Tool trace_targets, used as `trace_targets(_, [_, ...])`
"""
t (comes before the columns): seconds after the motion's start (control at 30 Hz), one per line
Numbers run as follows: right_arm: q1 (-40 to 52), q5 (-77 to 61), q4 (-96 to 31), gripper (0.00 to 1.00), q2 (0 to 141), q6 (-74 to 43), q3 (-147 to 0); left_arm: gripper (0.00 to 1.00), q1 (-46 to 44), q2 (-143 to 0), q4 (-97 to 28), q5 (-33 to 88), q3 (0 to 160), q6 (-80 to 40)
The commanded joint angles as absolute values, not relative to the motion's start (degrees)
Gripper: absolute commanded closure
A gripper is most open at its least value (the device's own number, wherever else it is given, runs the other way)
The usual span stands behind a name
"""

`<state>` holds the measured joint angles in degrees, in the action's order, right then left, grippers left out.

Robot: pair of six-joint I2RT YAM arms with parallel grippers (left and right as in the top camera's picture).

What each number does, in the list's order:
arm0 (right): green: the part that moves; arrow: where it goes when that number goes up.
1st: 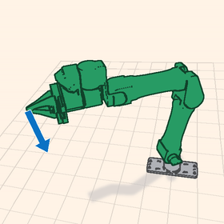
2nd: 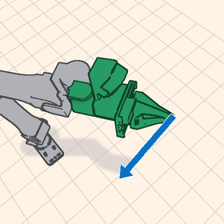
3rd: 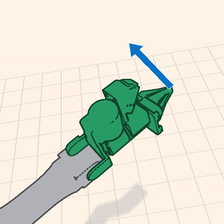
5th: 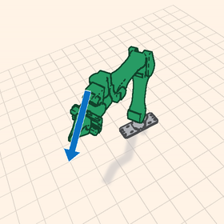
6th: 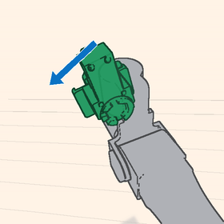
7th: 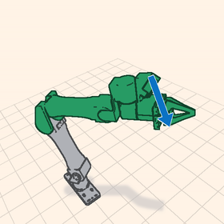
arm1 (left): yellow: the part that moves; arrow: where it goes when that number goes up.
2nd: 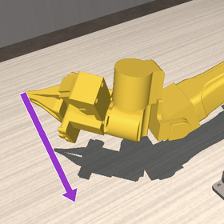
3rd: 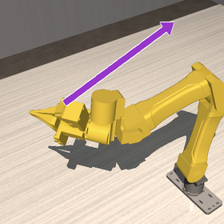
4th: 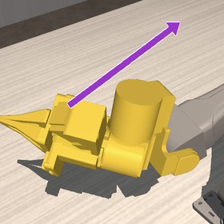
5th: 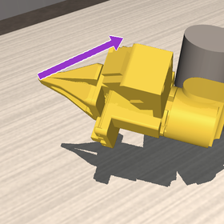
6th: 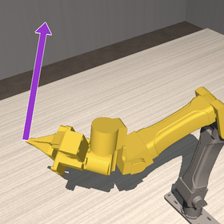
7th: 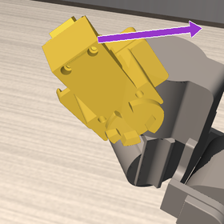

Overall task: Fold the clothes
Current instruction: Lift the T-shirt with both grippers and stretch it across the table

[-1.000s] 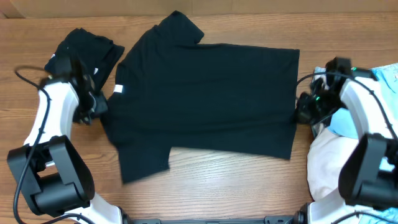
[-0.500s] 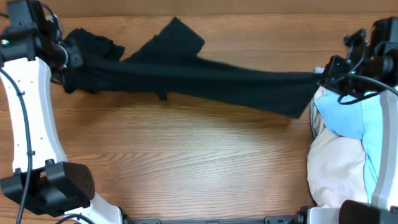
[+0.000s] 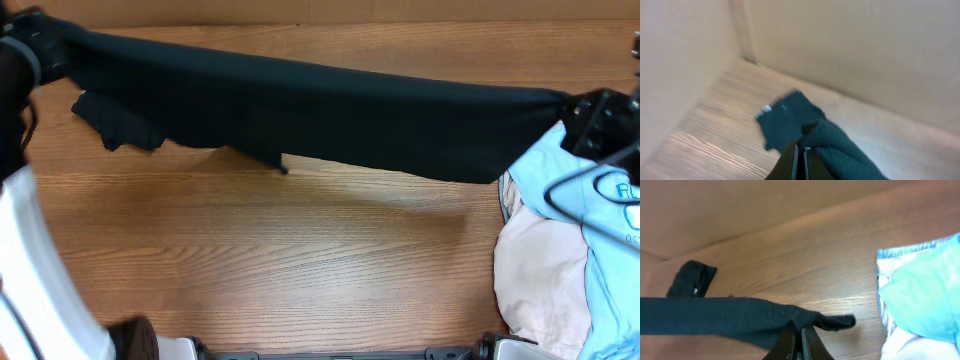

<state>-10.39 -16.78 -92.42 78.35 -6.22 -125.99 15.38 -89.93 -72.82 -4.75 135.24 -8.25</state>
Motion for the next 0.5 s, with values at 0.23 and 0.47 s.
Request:
trace_targets(0.23, [-10.55, -19.25, -93.6, 0.96, 71.81, -8.12, -132.75, 0.96, 15.75, -78.39, -71.77, -23.11, 136.75, -8.99])
trace_targets(0.47, [-10.55, -19.79, -95.53, 0.96, 73.52, -8.08, -132.73, 0.96, 15.75, -79.96, -73.41, -22.57, 136.62, -8.99])
